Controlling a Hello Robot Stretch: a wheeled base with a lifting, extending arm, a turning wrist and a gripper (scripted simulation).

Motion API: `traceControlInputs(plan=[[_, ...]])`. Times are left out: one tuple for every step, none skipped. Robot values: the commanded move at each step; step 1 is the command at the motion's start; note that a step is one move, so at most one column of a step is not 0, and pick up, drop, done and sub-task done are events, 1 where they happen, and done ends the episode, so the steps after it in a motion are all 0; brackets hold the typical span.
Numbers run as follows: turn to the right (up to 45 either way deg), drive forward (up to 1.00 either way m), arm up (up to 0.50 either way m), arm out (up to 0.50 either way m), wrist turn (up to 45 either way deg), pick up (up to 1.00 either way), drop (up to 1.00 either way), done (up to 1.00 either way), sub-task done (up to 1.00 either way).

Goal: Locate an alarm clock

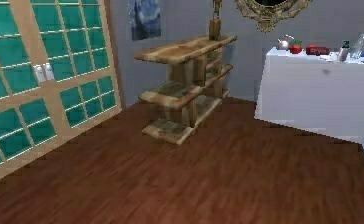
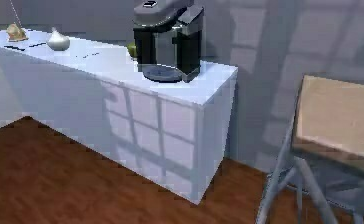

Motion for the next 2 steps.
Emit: traceControlInputs(plan=[[-45.0,0.0,0.0,0.0,0.0,0.0,0.0,0.0,0.0],[-45.0,0.0,0.0,0.0,0.0,0.0,0.0,0.0,0.0]])
